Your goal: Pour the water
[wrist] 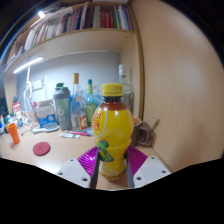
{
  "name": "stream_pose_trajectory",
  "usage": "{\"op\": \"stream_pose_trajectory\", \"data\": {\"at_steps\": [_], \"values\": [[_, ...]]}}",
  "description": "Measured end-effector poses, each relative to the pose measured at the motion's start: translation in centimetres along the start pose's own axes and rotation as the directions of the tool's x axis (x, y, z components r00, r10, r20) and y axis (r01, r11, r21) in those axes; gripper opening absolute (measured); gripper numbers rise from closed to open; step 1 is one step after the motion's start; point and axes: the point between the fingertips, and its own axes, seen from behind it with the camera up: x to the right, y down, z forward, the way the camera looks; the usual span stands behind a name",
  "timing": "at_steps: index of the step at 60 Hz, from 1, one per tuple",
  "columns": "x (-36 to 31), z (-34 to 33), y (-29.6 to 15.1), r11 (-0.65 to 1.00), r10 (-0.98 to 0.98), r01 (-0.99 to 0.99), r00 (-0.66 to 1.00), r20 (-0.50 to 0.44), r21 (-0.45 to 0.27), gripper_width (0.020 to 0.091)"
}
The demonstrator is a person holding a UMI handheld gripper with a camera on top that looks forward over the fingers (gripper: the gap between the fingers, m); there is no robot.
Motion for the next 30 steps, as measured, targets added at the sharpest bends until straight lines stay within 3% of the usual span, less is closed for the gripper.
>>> {"op": "stream_pose_trajectory", "data": {"at_steps": [3,9,10,11,15,24,30], "values": [[0.0,0.2,-0.1,1.000,0.008,-0.008,1.000,-0.022,0.008,0.0430],[-0.4,0.5,-0.1,0.999,0.005,-0.006,0.999,-0.046,-0.032,0.0326],[-0.5,0.5,-0.1,0.999,0.004,-0.006,0.999,-0.050,-0.043,0.0344],[-0.7,0.5,-0.1,0.999,0.002,-0.004,0.999,-0.052,-0.054,0.0309],[-2.1,-0.1,-0.5,0.996,-0.013,0.009,0.999,-0.043,-0.092,0.0305],[-9.2,-2.4,-9.2,0.983,-0.181,0.181,0.984,0.007,-0.012,0.0304],[-16.6,-2.7,-15.7,0.907,-0.418,0.417,0.909,0.004,0.067,0.0304]]}}
